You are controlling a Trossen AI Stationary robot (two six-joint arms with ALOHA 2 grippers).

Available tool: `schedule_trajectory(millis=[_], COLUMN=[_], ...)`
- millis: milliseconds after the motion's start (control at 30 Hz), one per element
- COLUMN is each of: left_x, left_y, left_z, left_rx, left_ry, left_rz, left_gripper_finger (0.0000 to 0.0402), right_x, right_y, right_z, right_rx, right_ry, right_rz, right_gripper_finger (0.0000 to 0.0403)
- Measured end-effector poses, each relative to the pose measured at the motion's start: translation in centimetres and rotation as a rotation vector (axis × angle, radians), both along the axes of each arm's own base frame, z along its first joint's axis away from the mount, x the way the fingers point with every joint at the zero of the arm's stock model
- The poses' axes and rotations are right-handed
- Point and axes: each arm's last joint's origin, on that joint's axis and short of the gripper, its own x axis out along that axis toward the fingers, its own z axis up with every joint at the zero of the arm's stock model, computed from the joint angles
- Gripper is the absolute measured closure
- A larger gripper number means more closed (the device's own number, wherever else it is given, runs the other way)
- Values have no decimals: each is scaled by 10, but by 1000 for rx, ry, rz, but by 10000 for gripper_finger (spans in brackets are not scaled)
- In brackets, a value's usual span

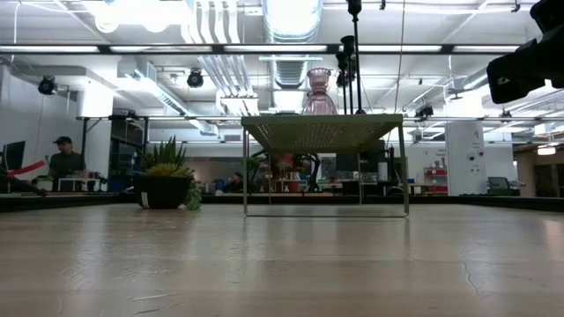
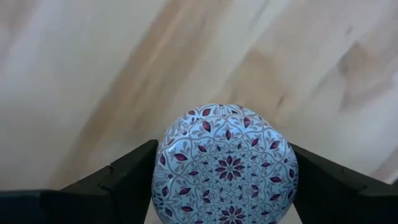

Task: Pick & Place candle stick holders
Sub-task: Put the red scented candle on the shelf

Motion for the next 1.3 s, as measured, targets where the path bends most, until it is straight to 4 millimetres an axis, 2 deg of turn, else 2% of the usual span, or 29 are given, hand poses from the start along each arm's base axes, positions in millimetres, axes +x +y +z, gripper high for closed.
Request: schedule_trajectory(millis=[233, 433, 567, 833, 1133, 1233, 1300], left_x=[43, 90, 117, 155, 173, 179, 183], left_y=[34, 81, 116, 180, 236, 251, 258], left_z=[2, 11, 24, 75, 155, 169, 170], left_rx=[52, 60, 70, 102, 264, 305, 310], left_ry=[-48, -91, -136, -230, -374, -422, -420], left_rz=[-122, -227, -278, -312, -241, -186, -157], left_gripper_finger=[76, 98, 93, 91, 89, 89, 88], right_x=[0, 0, 0, 0, 0, 0, 0], right_y=[0, 0, 0, 0, 0, 0, 0], right_z=[0, 0, 0, 0, 0, 0, 0], right_rx=[1, 1, -1, 1, -2, -2, 2], right_ry=[0, 0, 0, 0, 0, 0, 0], right_rz=[0, 0, 1, 0, 1, 0, 0], right_gripper_finger=[394, 394, 394, 394, 394, 394, 394])
